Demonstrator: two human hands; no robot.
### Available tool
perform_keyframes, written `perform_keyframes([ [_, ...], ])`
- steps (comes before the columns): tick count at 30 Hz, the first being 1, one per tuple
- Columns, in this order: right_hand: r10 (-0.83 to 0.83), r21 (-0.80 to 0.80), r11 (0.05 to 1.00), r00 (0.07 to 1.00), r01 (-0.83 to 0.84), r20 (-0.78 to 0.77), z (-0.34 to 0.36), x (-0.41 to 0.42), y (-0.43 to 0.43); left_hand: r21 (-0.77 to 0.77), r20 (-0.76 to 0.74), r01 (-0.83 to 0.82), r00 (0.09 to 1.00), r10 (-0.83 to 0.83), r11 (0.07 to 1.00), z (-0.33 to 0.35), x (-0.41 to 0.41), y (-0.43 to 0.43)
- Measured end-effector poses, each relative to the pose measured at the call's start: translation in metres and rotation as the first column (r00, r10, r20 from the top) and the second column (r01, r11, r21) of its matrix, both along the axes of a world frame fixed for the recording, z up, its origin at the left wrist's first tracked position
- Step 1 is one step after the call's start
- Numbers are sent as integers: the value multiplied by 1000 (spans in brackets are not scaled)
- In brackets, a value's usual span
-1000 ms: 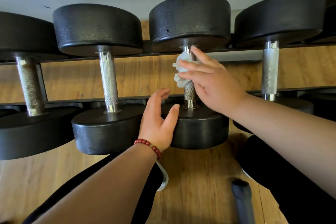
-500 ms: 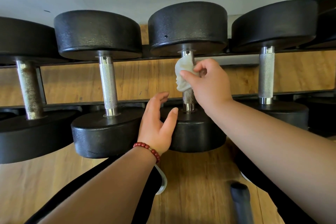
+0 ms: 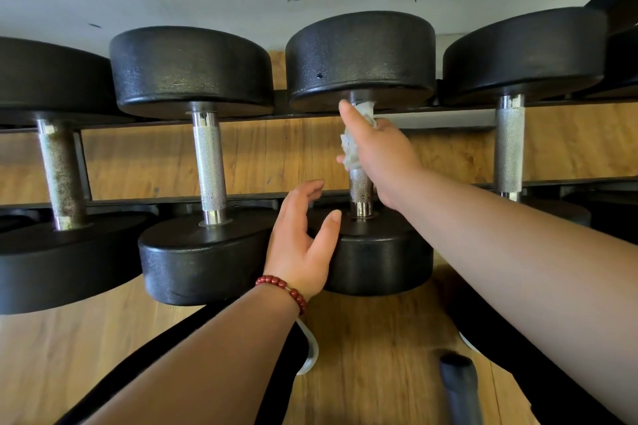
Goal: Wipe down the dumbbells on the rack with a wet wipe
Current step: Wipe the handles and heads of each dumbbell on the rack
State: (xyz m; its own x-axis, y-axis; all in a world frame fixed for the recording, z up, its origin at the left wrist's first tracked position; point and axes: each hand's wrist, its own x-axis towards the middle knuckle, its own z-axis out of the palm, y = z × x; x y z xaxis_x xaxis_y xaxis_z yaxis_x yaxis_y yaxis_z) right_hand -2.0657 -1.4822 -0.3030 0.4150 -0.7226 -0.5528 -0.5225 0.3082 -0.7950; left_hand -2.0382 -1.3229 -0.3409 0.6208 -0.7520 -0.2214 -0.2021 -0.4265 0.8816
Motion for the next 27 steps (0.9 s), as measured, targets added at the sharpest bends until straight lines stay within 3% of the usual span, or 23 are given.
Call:
perform_keyframes([
  [2,23,-65,998,1000,-24,-10,-3,0,0,2,4,2,1000,-2,1000,0,0,0],
  [6,234,-200,953,972,-228,6,-4,-16,4,-9,6,2,1000,-2,1000,-1,0,-1],
  [9,191,-6,981,961,-193,199,-3,-19,-2,-5,6,4,1000,-3,1000,0,0,-1],
  [13,-51,257,966,968,-14,246,-8,-16,-8,4,4,-2,1000,2,1000,-1,1,0],
  [18,114,-112,989,984,-98,138,-18,-14,-2,6,6,-4,1000,4,1000,-1,0,-1],
  [20,125,-175,979,985,-104,118,-17,-11,-3,6,2,-6,1000,6,1000,0,0,-1],
  [27,12,-72,997,989,-2,148,-17,-3,-3,-9,-8,-12,1000,12,1000,-1,-1,-1],
])
